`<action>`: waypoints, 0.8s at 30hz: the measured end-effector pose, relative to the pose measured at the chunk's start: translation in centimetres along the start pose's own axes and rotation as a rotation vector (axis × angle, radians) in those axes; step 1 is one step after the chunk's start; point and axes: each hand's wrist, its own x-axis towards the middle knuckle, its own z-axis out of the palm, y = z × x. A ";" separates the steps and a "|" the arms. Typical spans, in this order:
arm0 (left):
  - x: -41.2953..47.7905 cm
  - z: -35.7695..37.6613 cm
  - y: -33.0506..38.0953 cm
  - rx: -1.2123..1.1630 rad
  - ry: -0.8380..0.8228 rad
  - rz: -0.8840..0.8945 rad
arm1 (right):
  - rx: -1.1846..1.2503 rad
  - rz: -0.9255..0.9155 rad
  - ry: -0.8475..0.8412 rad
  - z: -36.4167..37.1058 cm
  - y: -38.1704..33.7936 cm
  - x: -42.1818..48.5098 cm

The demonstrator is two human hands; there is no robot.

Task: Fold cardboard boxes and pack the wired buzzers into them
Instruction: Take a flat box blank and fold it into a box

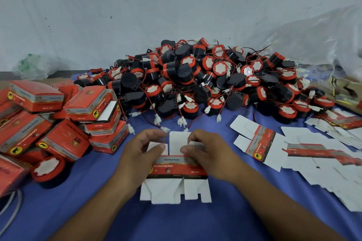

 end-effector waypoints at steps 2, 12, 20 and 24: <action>-0.1 -0.3 0.3 -0.052 -0.092 0.061 | 0.073 0.076 0.051 -0.5 -0.1 0.0; -0.4 0.9 -0.1 -0.207 -0.165 0.113 | 0.258 0.187 0.319 0.4 -1.3 0.1; -1.2 0.8 0.1 0.009 -0.377 0.061 | 0.984 0.405 0.368 0.1 -1.9 0.2; -1.6 1.4 -0.9 -0.036 -0.466 0.023 | 1.064 0.336 0.375 -0.4 -1.9 0.1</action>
